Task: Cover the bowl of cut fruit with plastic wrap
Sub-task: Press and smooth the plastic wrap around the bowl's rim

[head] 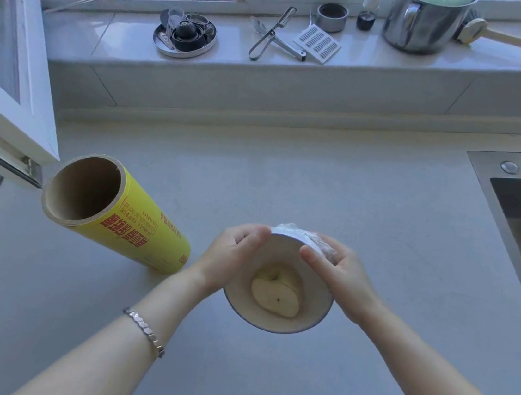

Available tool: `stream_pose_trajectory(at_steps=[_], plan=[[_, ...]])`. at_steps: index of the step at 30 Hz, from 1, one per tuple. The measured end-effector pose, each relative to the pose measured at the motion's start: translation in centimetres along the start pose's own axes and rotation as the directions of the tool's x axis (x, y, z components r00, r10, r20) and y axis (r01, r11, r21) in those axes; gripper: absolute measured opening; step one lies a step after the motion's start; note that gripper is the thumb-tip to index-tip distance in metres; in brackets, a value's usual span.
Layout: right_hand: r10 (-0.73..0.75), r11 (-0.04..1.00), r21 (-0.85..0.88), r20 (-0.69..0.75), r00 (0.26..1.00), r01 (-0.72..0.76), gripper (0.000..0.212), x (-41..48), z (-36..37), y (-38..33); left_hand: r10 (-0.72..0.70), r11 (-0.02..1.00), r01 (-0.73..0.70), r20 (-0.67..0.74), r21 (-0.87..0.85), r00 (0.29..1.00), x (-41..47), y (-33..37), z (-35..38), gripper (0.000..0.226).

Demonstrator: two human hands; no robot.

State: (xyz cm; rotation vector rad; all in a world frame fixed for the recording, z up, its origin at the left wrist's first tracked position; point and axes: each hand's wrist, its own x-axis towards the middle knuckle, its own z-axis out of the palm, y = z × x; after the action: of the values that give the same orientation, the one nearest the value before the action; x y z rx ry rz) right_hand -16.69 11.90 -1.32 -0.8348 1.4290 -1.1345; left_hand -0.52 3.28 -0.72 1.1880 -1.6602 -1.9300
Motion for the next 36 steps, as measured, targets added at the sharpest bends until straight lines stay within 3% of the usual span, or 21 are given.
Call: stream_pose_trajectory(at_steps=[5,9,12,17,19,20,23,27,29,32,36], plan=[[0.044,0.999,-0.020,0.065,0.997,-0.043,0.021,-0.3,-0.1,-0.9,0.011,0.999,-0.016,-0.096,-0.043,0.995,-0.4,-0.9,0.6,0.043],[0.104,0.988,-0.111,-0.023,0.994,-0.106,0.009,0.4,-0.5,-2.0,0.049,0.997,-0.040,-0.146,0.064,0.988,-0.6,-1.5,0.9,0.034],[0.199,0.963,-0.187,0.012,0.980,-0.194,0.011,1.1,-0.7,-3.1,0.068,0.990,-0.046,-0.164,0.135,0.984,-1.0,-1.6,0.8,0.030],[0.363,0.926,0.079,0.086,0.928,-0.370,0.031,2.0,-1.6,-3.8,0.098,0.981,-0.070,-0.145,0.182,0.985,-1.7,-1.2,0.4,0.027],[0.434,0.874,0.219,0.048,0.900,-0.434,0.036,2.6,-2.7,-3.8,0.115,0.970,-0.079,-0.147,0.228,0.982,-1.9,-1.3,0.1,0.031],[0.451,0.873,0.207,0.003,0.892,-0.442,0.035,3.0,-3.5,-3.9,0.116,0.967,-0.079,-0.145,0.240,0.983,-2.1,-1.4,-0.1,0.030],[0.415,0.897,-0.149,-0.048,0.909,-0.417,0.028,3.0,-4.6,-4.5,0.110,0.967,-0.076,-0.129,0.244,0.985,-2.5,-1.8,-0.4,0.021],[0.461,0.841,-0.429,0.247,0.852,-0.330,0.036,1.3,-2.0,-4.7,0.129,0.961,-0.098,-0.107,0.259,0.986,-2.5,-1.7,0.0,0.018],[0.421,0.801,-0.558,0.270,0.866,-0.216,0.029,0.8,-1.0,-4.4,0.139,0.959,-0.106,-0.108,0.264,0.984,-2.4,-1.5,0.1,0.016],[0.338,0.800,-0.584,0.246,0.908,-0.140,0.018,0.5,-0.6,-4.3,0.138,0.955,-0.102,-0.115,0.280,0.984,-2.3,-1.3,0.0,0.015],[0.339,0.852,-0.506,0.331,0.881,-0.137,0.018,0.6,-1.3,-4.3,0.133,0.949,-0.096,-0.108,0.300,0.985,-2.3,-1.6,-0.3,0.016]])
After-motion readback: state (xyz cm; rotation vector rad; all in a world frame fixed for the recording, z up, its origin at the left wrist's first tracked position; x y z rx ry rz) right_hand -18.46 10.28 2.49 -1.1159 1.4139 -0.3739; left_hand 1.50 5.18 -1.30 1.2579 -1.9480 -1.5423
